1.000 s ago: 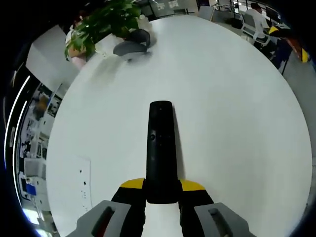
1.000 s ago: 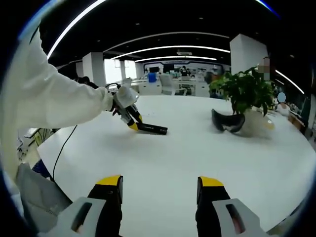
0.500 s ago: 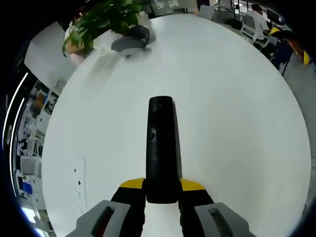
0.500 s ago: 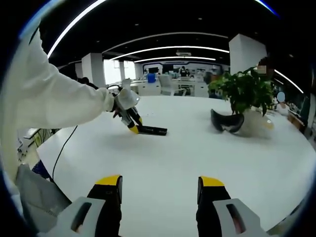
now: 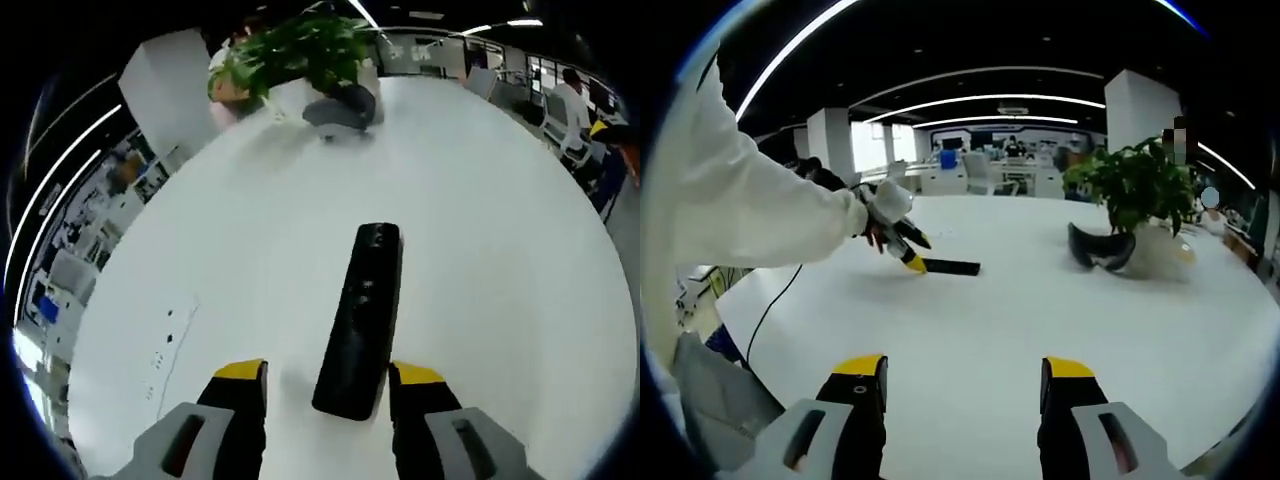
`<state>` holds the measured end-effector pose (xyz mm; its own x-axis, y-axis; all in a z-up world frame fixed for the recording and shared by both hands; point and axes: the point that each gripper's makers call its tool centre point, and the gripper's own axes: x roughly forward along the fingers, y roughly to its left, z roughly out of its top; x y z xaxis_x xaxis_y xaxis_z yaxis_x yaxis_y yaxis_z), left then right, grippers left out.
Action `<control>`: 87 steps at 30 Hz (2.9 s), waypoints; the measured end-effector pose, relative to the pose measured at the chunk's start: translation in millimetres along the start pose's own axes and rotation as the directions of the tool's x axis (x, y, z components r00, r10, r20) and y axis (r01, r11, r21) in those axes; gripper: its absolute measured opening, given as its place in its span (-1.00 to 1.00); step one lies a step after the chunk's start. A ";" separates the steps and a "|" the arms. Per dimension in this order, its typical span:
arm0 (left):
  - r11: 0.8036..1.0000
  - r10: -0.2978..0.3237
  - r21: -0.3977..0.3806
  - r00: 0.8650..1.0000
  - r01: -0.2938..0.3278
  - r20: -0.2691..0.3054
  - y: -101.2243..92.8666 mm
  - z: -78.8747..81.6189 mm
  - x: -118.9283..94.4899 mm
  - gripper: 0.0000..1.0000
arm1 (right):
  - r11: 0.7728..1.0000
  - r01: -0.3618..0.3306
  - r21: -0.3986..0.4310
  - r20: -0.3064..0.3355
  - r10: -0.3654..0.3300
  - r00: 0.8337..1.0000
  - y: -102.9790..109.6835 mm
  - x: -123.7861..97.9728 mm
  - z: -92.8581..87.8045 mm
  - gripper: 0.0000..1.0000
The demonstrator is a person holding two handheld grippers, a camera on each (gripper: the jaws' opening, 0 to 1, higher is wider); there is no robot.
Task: Press the specified remote control buttons in sequence, fully releasing each button before pressing the next.
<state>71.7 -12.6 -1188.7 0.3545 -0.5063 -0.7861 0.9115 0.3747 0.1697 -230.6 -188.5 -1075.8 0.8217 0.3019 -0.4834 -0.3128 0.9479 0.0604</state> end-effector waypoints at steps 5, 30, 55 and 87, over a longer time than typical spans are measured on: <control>0.993 0.033 -0.114 0.999 -0.029 0.035 1.4 -5.6 -3.2 0.24 | 1.000 0.000 0.006 0.004 0.000 1.000 -0.7 -0.5 0.8 0.21; 0.880 0.143 -0.473 0.933 0.033 0.331 -39.8 30.7 -79.5 1.00 | 0.997 0.076 -0.011 0.087 -0.075 0.993 -12.3 -2.0 14.1 0.98; 0.847 0.369 -0.507 0.865 -0.161 0.341 -126.2 -2.4 -185.8 1.00 | 0.998 0.057 0.027 0.133 -0.060 0.989 -12.1 -7.6 21.1 0.94; 0.562 0.742 -0.631 0.663 -0.534 0.100 -193.2 -99.5 -282.8 1.00 | 0.999 0.038 -0.011 0.123 -0.036 0.992 -3.1 -8.4 20.7 0.91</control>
<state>-225.4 135.5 -1058.2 0.9321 -0.1354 -0.3360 0.1917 0.9714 0.1402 -226.7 -191.9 -1053.8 0.8849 0.2775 -0.3741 -0.2865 0.9575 0.0327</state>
